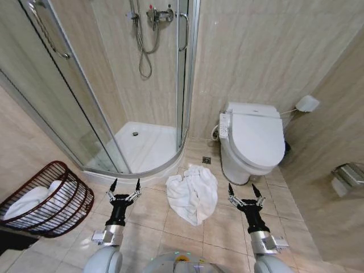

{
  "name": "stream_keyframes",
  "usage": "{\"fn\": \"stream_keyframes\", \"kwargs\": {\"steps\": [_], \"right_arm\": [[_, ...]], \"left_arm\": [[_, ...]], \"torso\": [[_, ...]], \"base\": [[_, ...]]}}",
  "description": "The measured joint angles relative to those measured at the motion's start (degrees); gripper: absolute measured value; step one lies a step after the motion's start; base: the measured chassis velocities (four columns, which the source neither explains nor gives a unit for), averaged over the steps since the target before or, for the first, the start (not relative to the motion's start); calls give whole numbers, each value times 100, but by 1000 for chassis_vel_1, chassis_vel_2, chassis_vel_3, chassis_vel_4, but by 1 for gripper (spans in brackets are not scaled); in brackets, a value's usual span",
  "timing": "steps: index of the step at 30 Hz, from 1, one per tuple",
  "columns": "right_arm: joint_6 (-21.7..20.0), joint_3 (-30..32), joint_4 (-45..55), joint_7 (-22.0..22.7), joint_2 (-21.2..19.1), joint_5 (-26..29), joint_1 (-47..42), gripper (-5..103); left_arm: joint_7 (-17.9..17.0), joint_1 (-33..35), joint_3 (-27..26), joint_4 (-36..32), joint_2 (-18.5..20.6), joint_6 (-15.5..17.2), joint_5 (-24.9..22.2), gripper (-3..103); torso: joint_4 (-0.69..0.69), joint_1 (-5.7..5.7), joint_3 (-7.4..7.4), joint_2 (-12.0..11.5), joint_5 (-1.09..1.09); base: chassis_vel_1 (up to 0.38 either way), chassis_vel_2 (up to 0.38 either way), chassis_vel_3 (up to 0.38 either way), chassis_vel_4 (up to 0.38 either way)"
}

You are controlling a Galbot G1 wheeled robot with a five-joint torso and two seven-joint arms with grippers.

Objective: Discard the used towel into the hamper.

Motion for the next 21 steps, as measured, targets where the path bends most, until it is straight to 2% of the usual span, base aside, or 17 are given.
{"fn": "stream_keyframes", "kwargs": {"steps": [21], "right_arm": [[24,-19,-5,50,42,-82,-39,100]], "left_arm": [[51,-24,-3,75,14,25,10,100]], "torso": [[0,-169,-330,-499,0]], "base": [[0,0,0,0]]}}
